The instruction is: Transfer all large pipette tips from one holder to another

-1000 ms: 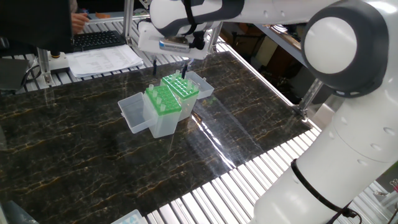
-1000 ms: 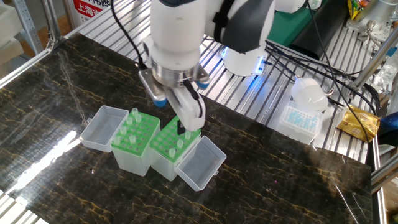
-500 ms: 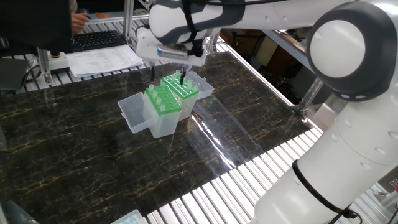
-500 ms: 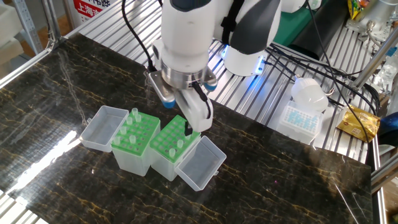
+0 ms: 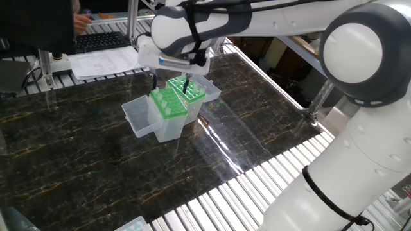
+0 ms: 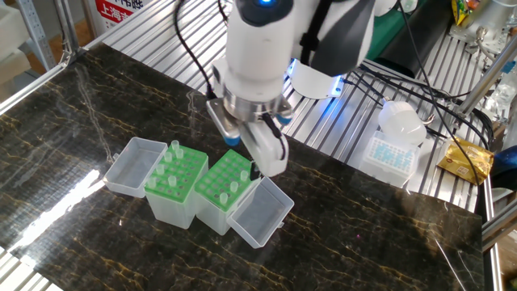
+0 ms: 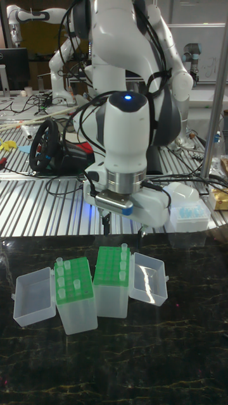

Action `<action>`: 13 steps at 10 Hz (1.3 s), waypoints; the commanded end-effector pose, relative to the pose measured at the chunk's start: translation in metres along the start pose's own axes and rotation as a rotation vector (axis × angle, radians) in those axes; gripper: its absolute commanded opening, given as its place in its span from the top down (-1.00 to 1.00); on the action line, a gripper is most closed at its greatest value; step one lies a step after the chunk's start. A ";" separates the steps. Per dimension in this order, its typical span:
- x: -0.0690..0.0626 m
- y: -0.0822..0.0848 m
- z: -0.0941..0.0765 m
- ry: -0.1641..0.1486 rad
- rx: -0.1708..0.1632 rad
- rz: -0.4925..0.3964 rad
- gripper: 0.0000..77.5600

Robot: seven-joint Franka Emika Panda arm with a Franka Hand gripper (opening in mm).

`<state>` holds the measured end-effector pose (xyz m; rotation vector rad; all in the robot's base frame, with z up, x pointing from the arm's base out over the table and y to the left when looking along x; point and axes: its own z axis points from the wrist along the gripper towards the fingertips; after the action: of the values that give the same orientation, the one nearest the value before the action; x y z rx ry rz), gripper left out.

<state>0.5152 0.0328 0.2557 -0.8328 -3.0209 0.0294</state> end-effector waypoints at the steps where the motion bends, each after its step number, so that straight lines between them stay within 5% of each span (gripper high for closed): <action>1: 0.011 0.001 0.013 -0.010 -0.003 -0.014 -1.00; 13: 0.032 -0.007 0.050 -0.043 -0.014 -0.050 -1.00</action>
<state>0.4855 0.0429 0.2120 -0.7729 -3.0693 0.0277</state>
